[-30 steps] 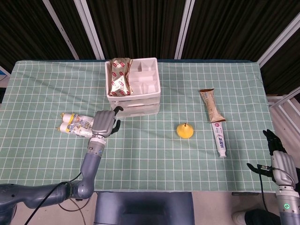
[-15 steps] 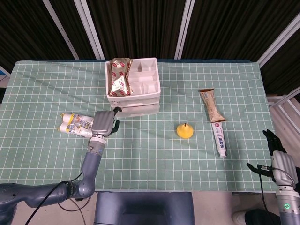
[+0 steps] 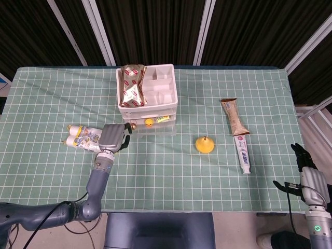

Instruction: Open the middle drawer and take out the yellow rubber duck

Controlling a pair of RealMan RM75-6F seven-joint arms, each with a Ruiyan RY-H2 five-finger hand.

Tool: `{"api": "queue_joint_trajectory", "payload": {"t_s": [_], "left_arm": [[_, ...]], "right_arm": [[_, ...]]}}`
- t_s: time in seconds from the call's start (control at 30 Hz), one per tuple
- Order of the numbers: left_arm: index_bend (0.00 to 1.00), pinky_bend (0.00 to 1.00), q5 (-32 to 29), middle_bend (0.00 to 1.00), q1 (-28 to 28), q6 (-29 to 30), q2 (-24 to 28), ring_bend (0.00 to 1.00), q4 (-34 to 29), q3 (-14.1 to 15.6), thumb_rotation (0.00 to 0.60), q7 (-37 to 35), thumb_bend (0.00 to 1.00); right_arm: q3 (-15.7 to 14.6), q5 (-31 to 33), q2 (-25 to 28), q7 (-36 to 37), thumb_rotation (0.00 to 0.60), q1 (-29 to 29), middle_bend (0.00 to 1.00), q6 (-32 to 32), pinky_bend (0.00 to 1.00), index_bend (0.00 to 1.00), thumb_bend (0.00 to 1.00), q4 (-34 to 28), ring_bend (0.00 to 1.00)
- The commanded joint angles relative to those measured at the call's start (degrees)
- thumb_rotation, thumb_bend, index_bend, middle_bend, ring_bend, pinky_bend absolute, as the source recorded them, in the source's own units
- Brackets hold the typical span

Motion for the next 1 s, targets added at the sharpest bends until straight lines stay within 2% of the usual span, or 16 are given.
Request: {"api": "queue_joint_trajectory", "payload": {"t_s": [0.03,0.43,0.93,1.0], "left_arm": [[0.5,1.0,-1.67,1.0,0.03,-0.63,1.61,1.0,-2.59,0.37,0.6,1.16,0.48],[0.5,1.0,-3.77,1.0,1.24,0.23,6.42,1.0,-9.89,2.76,0.6,2.02,0.48],[0.5,1.0,-4.13,1.0,1.44,0.91,9.51,1.0,-12.53,4.54,0.6,1.93,0.48],[0.49,1.0,-4.02,1.0,1.46,1.05,9.61,1.0,-12.67,4.56,0.6,1.81,0.46]], "right_arm": [[0.01,0.01,-0.01,-0.01,0.6,0.0,0.0,0.01,0.22,0.0,0.05,0.03,0.0],[0.05,0.02,0.01,0.04,0.6,-0.03,0.0,0.08,0.22,0.0,0.05,-0.08,0.0],[0.09,0.07,0.13,0.29,0.6,-0.09,0.0,0.1,0.22,0.0,0.05,-0.32,0.0],[0.08,0.07,0.15,0.31,0.6,-0.09,0.0,0.08,0.22,0.0,0.05,-0.33,0.0]]}}
